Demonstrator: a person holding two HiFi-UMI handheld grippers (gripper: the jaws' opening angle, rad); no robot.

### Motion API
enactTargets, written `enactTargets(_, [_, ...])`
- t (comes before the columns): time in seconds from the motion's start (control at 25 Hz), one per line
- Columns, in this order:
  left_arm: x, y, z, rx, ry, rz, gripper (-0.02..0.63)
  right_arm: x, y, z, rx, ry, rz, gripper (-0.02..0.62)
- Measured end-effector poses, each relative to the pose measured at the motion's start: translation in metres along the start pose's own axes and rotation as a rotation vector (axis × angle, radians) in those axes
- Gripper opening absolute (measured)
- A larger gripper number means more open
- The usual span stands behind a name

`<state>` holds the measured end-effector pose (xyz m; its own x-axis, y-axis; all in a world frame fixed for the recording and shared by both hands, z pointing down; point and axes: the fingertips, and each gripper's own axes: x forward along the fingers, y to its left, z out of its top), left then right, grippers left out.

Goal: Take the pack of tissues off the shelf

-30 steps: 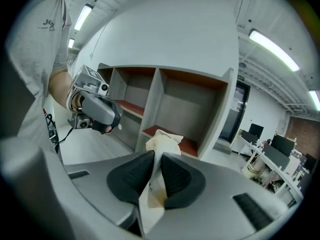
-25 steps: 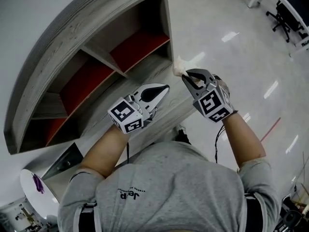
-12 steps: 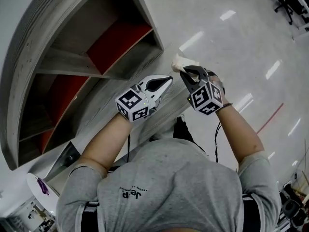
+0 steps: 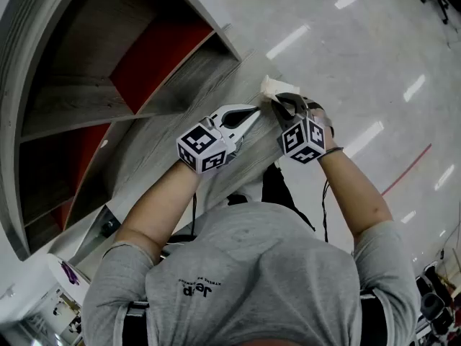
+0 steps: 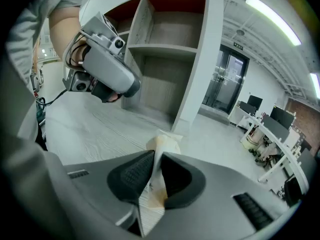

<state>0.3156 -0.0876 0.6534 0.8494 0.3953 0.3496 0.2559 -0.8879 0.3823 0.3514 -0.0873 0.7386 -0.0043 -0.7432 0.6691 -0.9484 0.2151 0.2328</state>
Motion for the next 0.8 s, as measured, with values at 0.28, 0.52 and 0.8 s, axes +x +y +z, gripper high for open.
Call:
enactTargets(0.28, [0.008, 0.002, -0.011, -0.016, 0.015, -0.007, 0.011, 0.02, 0.007, -0.022, -0.007, 0.027, -0.006, 0.078])
enactTargets(0.52, [0.012, 0.004, -0.019, -0.034, 0.012, -0.012, 0.011, 0.032, 0.019, -0.034, -0.013, 0.037, -0.011, 0.078])
enactTargets(0.8, [0.013, 0.0, -0.023, -0.045, 0.014, -0.009, 0.011, 0.03, 0.018, -0.036, 0.051, 0.011, -0.017, 0.08])
